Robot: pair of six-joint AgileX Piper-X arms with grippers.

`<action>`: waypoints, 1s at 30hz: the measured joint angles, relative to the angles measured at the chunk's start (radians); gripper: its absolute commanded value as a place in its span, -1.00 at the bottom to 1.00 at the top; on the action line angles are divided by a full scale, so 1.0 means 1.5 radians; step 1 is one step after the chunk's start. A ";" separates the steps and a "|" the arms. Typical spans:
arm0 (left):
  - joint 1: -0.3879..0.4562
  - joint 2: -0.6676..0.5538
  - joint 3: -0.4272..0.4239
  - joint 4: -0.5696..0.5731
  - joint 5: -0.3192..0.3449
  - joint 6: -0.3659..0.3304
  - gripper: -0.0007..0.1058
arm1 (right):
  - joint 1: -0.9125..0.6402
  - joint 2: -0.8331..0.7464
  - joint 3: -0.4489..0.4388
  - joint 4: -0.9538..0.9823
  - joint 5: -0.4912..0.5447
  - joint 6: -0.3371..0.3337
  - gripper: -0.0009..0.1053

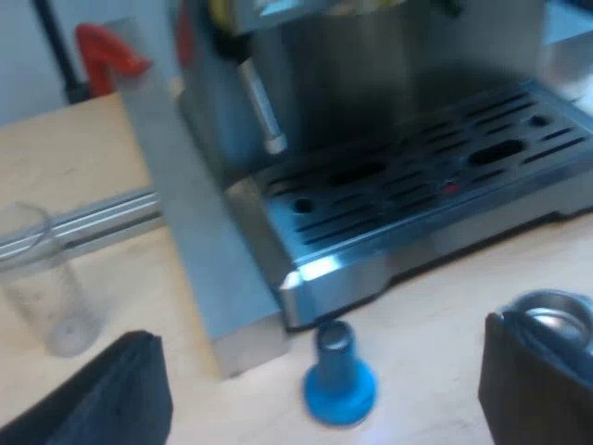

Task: Put the handle in the coffee machine

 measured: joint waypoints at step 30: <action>-0.065 0.401 -0.137 0.110 0.228 0.150 0.47 | 0.556 0.468 -0.166 0.088 0.014 0.185 0.35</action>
